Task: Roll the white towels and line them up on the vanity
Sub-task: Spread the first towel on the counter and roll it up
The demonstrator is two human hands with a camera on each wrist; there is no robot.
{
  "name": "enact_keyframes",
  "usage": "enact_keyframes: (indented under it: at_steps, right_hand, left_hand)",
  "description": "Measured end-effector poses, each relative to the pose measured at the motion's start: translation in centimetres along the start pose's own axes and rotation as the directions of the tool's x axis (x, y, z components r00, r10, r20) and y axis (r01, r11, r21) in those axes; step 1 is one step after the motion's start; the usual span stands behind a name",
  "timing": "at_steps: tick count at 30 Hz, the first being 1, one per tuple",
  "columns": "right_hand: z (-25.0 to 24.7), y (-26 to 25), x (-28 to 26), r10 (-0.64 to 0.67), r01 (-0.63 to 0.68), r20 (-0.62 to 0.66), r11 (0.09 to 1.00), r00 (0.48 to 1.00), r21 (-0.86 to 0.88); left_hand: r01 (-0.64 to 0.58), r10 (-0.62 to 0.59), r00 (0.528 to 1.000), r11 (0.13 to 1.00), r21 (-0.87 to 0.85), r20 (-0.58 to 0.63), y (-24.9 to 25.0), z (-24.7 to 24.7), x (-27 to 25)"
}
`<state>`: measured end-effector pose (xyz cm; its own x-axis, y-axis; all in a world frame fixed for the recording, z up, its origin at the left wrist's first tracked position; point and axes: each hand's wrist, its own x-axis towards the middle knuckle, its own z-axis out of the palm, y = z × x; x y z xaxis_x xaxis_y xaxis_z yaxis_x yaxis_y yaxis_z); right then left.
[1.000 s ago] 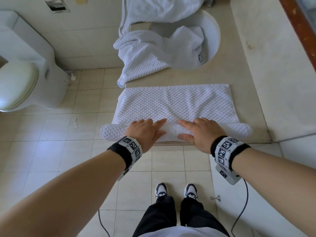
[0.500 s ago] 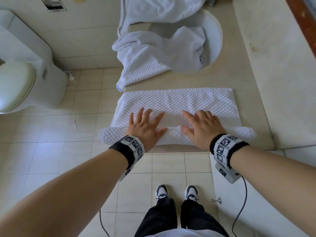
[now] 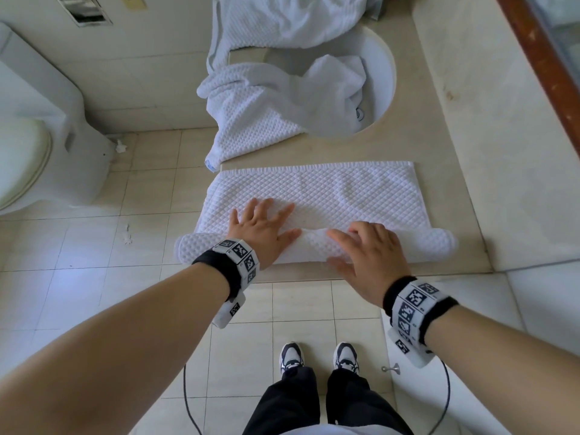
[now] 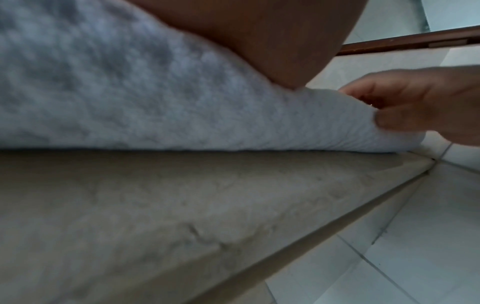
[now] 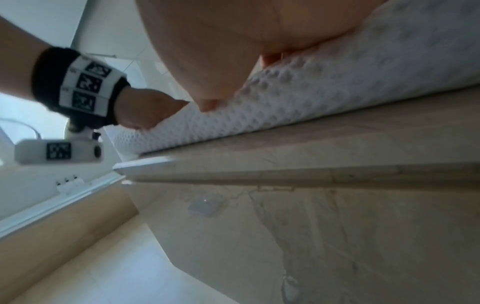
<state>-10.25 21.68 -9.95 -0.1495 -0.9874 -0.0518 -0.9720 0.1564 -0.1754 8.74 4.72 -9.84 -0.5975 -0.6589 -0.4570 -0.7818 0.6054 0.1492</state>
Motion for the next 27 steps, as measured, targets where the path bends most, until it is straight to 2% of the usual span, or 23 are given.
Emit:
enact_keyframes:
  at_steps: [3,6,10,16,21,27]
  right_hand:
    - [0.5,0.2,0.4,-0.005,0.007,0.027,0.998,1.0,-0.055]
    - [0.5,0.4,0.9,0.006,0.002,0.085,0.996,0.996,-0.087]
    - [0.3,0.5,1.3,0.019,-0.007,0.105,0.994,0.994,-0.112]
    - [0.3,0.5,1.5,0.011,0.002,0.101,0.993,0.995,-0.122]
    - [0.3,0.8,1.6,-0.006,0.016,0.096,0.994,0.995,-0.111]
    - [-0.8,1.7,1.8,-0.017,0.035,0.172,0.994,0.985,-0.1]
  left_hand:
    - [0.0,0.0,0.999,1.0,0.01,-0.036,0.1,0.0,-0.3]
    - [-0.014,0.022,0.986,0.999,0.049,-0.163,0.6,0.4,-1.9]
    - [-0.074,0.102,0.946,0.992,0.1,-0.307,1.2,2.5,-5.0]
    - [-0.107,0.144,0.932,0.986,0.129,-0.334,0.8,3.6,-5.4]
    - [-0.103,0.15,0.944,0.98,0.168,-0.294,0.6,2.7,-4.3]
    - [-0.087,0.134,0.948,0.982,0.17,-0.287,1.6,2.3,-4.3]
